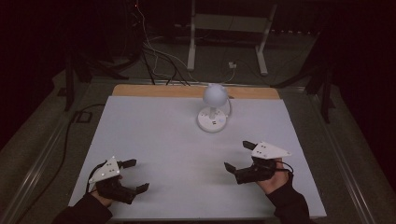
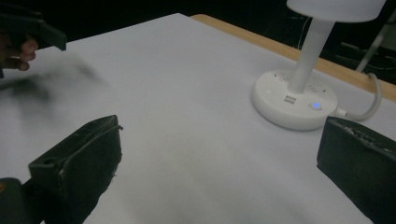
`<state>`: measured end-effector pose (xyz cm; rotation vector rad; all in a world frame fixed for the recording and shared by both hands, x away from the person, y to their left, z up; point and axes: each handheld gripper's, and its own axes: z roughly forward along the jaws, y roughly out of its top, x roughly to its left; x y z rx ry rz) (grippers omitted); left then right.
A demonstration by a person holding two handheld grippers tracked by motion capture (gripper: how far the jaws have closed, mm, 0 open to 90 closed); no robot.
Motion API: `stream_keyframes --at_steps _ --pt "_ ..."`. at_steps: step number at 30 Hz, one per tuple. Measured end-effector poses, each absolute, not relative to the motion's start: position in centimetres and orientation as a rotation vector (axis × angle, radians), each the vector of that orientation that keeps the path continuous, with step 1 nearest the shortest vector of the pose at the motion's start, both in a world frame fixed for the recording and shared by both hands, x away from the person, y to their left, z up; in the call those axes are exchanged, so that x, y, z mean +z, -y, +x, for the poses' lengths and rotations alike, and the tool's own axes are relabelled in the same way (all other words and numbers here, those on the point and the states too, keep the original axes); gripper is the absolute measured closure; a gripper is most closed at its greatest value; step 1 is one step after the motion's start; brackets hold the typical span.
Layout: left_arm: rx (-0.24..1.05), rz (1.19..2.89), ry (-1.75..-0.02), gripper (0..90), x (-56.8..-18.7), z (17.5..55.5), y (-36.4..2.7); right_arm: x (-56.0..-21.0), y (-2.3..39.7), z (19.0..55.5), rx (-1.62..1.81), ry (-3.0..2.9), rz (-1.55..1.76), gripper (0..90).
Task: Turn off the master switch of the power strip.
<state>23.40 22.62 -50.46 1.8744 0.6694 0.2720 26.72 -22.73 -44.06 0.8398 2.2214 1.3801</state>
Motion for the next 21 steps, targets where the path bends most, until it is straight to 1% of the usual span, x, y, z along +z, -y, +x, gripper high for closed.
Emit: stream_keyframes --at_steps 8,21 --pt "0.273 1.877 -0.668 0.3 -50.5 23.4 -22.6 -43.2 22.4 28.0 1.398 -2.208 0.845 0.0" --pt "0.273 1.88 -0.664 0.3 -50.5 23.4 -22.6 -42.8 21.6 29.9 1.397 -2.194 0.849 0.0"
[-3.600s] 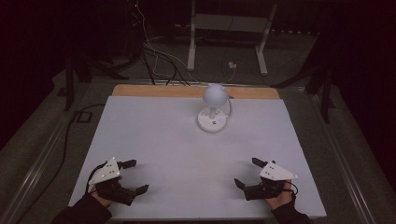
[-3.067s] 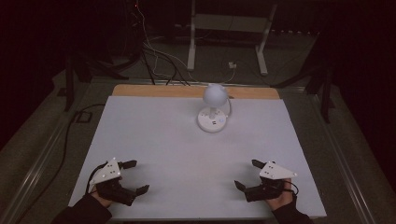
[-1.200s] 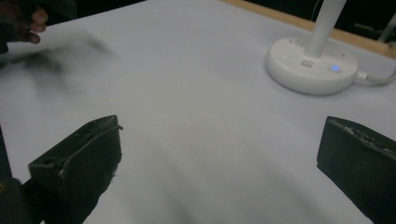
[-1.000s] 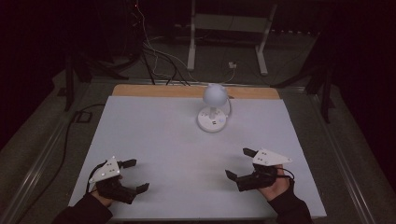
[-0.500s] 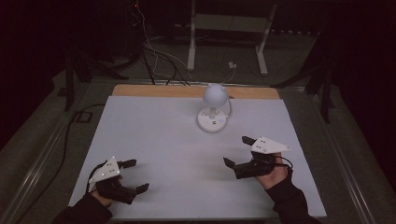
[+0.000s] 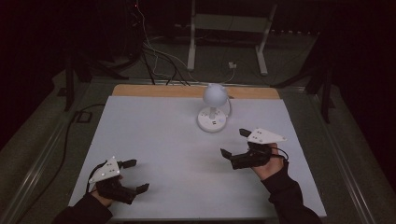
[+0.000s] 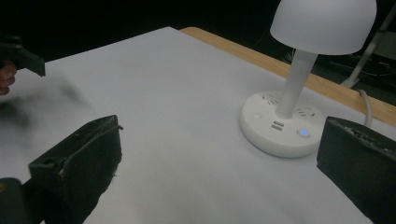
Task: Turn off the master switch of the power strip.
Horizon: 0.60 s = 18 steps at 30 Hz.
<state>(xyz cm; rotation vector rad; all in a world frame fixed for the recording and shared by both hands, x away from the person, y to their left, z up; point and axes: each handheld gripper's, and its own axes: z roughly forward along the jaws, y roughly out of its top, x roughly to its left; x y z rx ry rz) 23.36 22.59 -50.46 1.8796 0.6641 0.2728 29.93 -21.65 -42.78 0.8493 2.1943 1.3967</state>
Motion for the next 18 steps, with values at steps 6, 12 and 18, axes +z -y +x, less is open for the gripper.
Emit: stream_keyframes --at_steps 6,12,18 --pt "0.274 1.878 -0.661 0.3 -50.4 23.3 -22.6 -42.7 21.5 31.0 1.4 -2.18 0.86 0.0" --pt "0.276 1.881 -0.659 0.3 -50.4 23.3 -22.5 -42.7 21.3 32.1 1.402 -2.166 0.875 0.0" --pt "0.276 1.881 -0.659 0.3 -50.4 23.3 -22.6 -42.5 21.3 33.1 1.397 -2.149 0.887 0.0"
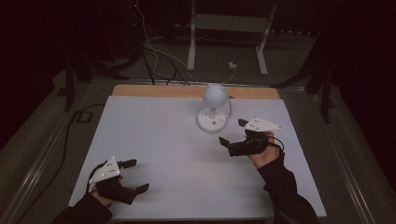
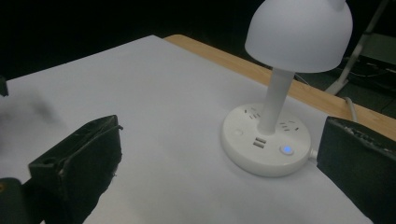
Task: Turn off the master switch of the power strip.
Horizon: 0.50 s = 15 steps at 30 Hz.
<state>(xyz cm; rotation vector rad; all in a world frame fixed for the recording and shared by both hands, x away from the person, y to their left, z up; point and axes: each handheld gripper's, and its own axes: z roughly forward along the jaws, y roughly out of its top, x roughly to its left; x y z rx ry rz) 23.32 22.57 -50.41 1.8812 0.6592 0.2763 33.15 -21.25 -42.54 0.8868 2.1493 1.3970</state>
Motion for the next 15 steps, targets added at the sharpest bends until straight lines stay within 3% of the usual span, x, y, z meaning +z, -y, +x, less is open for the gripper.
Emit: stream_keyframes --at_steps 15 --pt "0.272 1.874 -0.659 0.3 -50.4 23.3 -22.6 -43.1 20.7 36.0 1.378 -2.143 0.933 0.0"
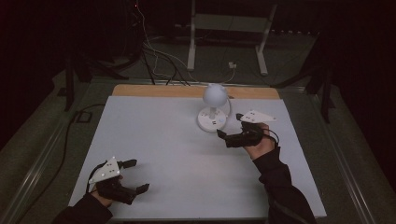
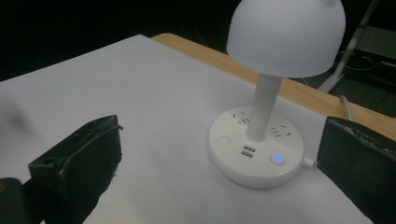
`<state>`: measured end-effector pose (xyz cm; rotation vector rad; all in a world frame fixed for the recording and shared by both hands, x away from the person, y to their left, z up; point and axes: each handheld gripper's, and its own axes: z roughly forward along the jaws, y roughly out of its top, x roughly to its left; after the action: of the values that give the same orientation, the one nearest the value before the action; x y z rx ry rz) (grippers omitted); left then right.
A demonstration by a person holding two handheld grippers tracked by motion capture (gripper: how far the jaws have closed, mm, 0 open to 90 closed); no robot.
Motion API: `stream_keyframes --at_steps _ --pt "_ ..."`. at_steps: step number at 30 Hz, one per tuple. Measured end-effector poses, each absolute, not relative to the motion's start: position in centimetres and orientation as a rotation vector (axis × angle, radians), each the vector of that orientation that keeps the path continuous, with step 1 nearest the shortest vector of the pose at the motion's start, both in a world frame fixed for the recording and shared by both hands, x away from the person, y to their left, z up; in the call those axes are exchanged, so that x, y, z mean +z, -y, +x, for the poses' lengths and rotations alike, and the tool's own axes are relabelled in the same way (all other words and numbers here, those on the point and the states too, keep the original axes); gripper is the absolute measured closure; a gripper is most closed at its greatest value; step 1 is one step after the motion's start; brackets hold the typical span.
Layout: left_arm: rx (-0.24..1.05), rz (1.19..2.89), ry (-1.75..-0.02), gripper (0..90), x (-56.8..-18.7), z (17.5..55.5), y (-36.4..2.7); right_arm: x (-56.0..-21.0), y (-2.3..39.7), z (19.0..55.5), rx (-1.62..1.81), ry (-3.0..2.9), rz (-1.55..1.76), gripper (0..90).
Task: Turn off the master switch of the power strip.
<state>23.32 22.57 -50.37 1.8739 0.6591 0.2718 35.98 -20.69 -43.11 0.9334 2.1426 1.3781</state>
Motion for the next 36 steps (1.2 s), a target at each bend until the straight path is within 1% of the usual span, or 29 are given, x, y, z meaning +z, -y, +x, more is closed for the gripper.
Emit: stream_keyframes --at_steps 12,26,36 --pt "0.269 1.872 -0.657 0.3 -50.3 23.3 -22.6 -44.1 21.1 38.5 1.34 -2.122 1.016 0.0" --pt "0.269 1.872 -0.659 0.3 -50.4 23.3 -22.6 -46.2 22.0 41.7 1.299 -2.11 1.114 0.0" --pt "0.266 1.871 -0.66 0.3 -50.4 23.4 -22.6 -47.5 21.2 43.0 1.208 -2.097 1.148 0.0"
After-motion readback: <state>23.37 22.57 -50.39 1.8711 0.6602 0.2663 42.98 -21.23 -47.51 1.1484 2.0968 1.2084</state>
